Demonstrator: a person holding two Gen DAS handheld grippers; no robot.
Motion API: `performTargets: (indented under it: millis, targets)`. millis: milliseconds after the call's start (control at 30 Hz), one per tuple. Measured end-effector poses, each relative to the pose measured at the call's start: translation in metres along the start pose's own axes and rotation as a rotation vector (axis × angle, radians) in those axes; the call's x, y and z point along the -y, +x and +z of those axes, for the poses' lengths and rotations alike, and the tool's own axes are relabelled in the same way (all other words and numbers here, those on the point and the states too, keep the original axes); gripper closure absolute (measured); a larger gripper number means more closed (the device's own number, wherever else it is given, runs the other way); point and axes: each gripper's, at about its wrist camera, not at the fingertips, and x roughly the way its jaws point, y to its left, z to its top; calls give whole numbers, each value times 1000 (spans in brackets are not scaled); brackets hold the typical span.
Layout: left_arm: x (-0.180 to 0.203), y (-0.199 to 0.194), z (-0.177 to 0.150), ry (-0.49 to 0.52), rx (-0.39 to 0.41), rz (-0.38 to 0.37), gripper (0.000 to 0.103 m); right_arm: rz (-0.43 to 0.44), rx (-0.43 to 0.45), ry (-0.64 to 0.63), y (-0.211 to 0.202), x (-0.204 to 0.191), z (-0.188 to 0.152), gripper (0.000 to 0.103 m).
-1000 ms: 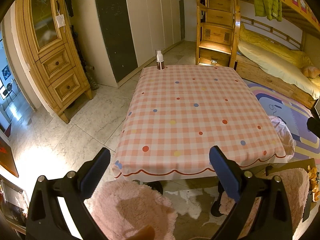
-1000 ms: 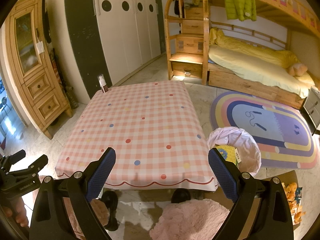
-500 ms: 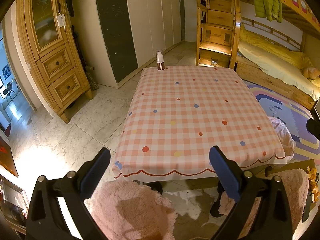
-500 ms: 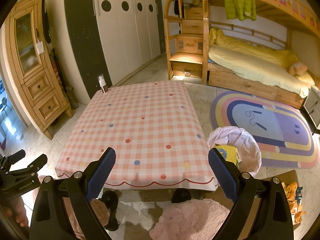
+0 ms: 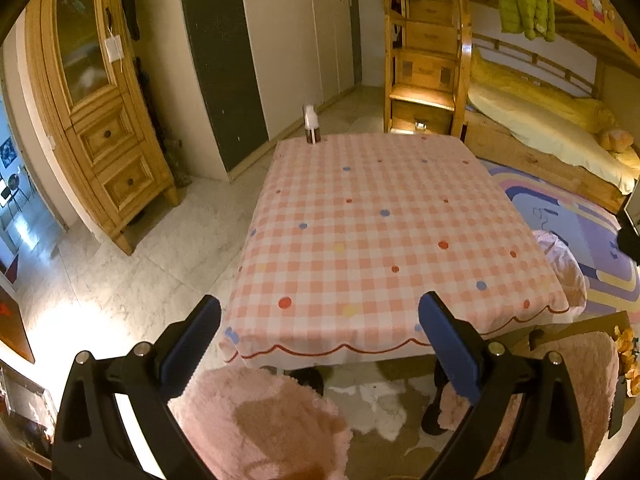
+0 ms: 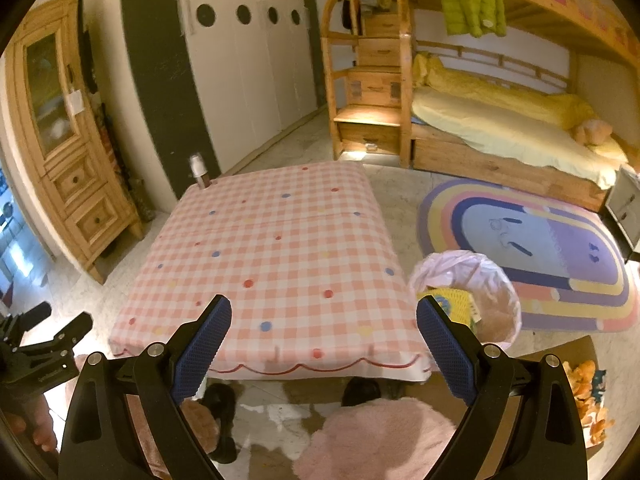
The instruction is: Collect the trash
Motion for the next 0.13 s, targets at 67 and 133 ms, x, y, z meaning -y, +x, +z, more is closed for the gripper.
performTargets:
  millis: [67, 133]
  targets:
    - [0, 3, -1, -1, -15, -1, 7, -44, 9, 27, 0, 21, -3, 10]
    - [1, 7, -2, -1, -26, 5, 7, -101, 13, 60, 2, 44, -9, 10]
